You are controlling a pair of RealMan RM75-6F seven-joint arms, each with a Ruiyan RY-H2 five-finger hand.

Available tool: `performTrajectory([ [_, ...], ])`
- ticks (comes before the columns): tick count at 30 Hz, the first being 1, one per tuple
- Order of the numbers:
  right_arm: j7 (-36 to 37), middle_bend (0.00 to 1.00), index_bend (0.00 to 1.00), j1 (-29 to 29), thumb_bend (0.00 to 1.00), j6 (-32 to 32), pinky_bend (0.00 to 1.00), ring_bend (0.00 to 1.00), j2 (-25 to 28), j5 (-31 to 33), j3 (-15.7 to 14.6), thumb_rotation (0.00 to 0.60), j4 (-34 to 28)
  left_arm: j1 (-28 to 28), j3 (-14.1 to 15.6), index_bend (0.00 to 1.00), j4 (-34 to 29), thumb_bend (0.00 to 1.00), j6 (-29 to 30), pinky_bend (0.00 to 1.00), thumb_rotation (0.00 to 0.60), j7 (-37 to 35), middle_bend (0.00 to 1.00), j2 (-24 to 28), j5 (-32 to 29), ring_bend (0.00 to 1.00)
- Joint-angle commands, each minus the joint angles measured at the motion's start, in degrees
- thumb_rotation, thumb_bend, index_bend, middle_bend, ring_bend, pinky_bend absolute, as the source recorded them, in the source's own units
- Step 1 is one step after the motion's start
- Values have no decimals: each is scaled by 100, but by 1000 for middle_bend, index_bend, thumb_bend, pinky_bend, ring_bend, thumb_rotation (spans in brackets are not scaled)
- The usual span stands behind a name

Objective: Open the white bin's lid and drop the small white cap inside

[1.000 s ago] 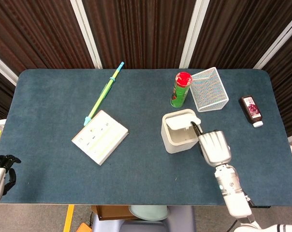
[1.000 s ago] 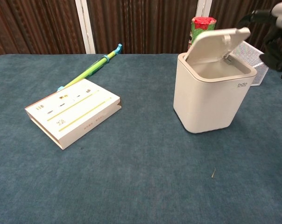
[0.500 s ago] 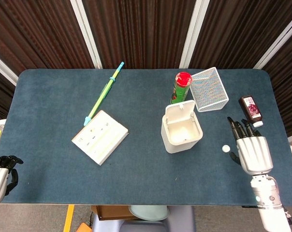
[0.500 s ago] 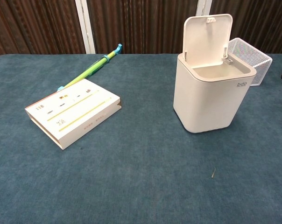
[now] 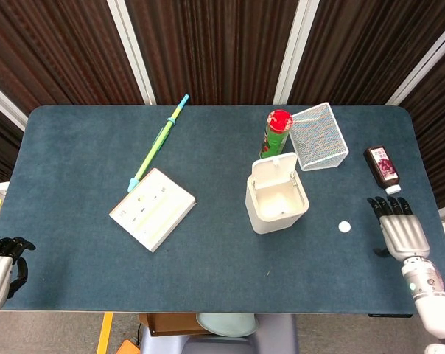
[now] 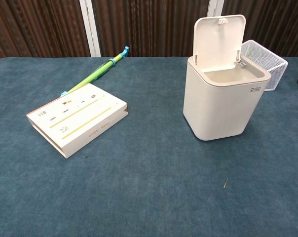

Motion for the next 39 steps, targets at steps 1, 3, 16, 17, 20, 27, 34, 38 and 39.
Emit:
performTrajectory([
  [1, -97, 176, 248, 101, 120, -214, 111, 55, -285, 173, 3, 600, 398, 4, 4, 420, -4, 729, 13, 519, 600, -5, 356, 2, 17, 293],
  [3, -85, 180, 272, 116, 132, -275, 111, 60, -384, 187, 8, 600, 526, 5, 8, 420, -1, 729, 14, 520, 600, 0, 356, 2, 27, 293],
  [16, 310, 182, 426, 173, 261, -354, 115, 64, -1057, -389, 75, 600, 1544, -2, 11, 421, 0, 730, -6, 520, 600, -3, 357, 2, 20, 293],
  [17, 378, 183, 438, 163, 286, -297, 122, 64, -1142, -510, 76, 600, 1687, -2, 11, 421, -1, 730, -6, 520, 600, -6, 357, 4, 19, 293],
  [20, 703, 191, 463, 132, 344, -206, 135, 64, -1382, -817, 86, 600, 2095, 1, 12, 422, -4, 730, 3, 520, 600, -15, 357, 5, 28, 292],
  [27, 901, 194, 470, 152, 363, -347, 138, 64, -1548, -865, 126, 600, 2385, 6, 18, 423, -5, 730, 11, 520, 600, -27, 357, 11, 38, 293],
  [34, 949, 194, 469, 268, 363, -723, 138, 64, -1877, -763, 201, 600, 2815, 4, 16, 423, -2, 730, 1, 520, 600, -51, 357, 19, 27, 293],
  [38, 996, 193, 469, 289, 363, -835, 138, 64, -1951, -766, 214, 600, 2914, 4, 14, 423, 0, 731, -5, 520, 600, -68, 357, 23, 14, 293],
  [39, 1004, 193, 469, 292, 363, -850, 138, 64, -1965, -773, 216, 600, 2930, 3, 11, 423, 1, 730, -7, 520, 600, -70, 357, 23, 11, 293],
])
